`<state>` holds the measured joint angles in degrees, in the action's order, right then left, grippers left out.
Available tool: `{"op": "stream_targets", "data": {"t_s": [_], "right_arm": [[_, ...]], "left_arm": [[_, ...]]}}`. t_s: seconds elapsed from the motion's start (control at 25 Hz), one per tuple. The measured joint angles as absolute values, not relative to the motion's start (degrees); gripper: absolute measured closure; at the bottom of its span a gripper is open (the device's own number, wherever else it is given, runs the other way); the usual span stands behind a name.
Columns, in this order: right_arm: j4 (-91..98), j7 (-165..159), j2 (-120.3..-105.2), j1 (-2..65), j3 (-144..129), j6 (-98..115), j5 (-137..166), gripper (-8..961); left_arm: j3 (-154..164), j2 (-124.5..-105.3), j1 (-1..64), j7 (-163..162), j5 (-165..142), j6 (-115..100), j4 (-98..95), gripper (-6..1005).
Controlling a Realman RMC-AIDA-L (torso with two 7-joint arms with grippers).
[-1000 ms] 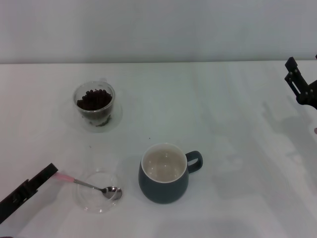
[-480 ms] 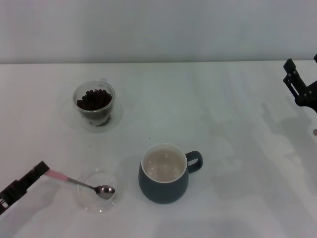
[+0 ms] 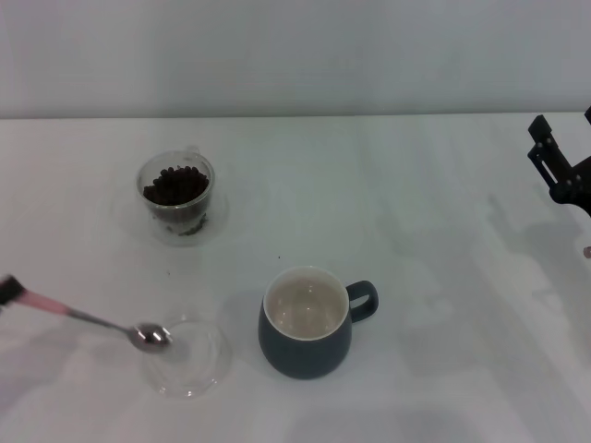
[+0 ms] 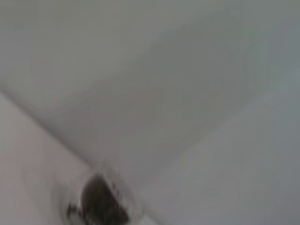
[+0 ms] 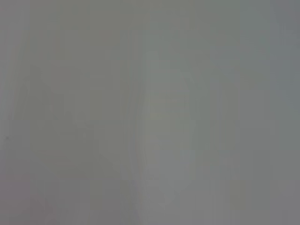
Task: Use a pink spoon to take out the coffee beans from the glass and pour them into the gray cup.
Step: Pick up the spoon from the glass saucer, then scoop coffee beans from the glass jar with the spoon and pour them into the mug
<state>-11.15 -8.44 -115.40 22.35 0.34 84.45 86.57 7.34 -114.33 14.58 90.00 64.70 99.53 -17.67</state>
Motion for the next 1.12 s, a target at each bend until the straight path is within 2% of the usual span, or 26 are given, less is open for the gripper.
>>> {"op": "stream_targets", "data": {"t_s": [0.24, 0.4, 0.64, 0.88, 1.12], "right_arm": [[-11.7, -8.4, -115.4, 22.3, 0.2, 84.5, 86.6, 198], [-12.0, -8.4, -115.4, 22.4, 0.2, 84.7, 86.6, 198], [-13.0, -8.4, -115.4, 22.9, 0.3, 84.7, 86.6, 198], [-14.3, -8.4, -115.48, 22.9, 0.6, 84.7, 86.7, 199], [-14.7, -8.5, -115.49, 22.6, 0.7, 84.6, 86.5, 199]], "left_arm": [[6.8, -112.23, 16.6, 86.1, 72.4, 100.1, -19.3, 869], [7.2, -111.63, 21.0, 84.0, 73.5, 96.2, -21.2, 869], [8.4, -109.69, 28.5, 82.9, 72.1, 87.6, -21.4, 869], [11.4, -109.47, 33.6, 81.2, 71.5, 78.9, -21.4, 868], [18.1, -110.87, 38.9, 81.2, 71.7, 67.6, -21.2, 868]]}}
